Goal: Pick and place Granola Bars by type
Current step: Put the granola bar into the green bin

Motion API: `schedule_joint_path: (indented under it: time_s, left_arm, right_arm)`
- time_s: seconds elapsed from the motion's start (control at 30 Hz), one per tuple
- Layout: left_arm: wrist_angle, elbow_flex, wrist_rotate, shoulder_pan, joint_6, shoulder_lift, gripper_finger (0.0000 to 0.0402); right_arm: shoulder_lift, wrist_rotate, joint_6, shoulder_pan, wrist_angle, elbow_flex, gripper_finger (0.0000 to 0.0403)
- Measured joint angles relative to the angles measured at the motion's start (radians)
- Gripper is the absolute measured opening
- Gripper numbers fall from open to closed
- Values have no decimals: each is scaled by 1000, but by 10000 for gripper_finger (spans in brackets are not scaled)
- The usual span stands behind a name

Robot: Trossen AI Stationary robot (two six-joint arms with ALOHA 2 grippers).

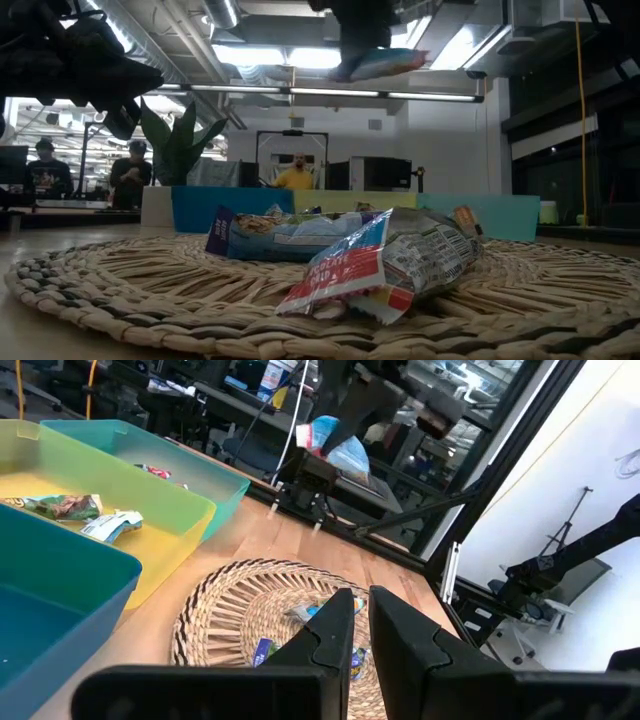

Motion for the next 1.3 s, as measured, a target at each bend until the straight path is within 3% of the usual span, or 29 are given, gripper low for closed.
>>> schedule_joint_path:
  time_s: [0.27,0.57,1.0,1.3]
  left_arm:
    - [0,0,0,0,0,0,31]
    - [0,0,0,0,0,0,31]
    - [0,0,0,0,0,0,31]
    - [0,0,0,0,0,0,31]
  right_arm:
    - [-7,-13,-21,-23,-50,-2,69]
    - [-123,13,-102,-123,-48,-2,69]
    - [-312,48,-229,-340,-89,-2,69]
    - [-381,48,-337,-549,-92,-2,69]
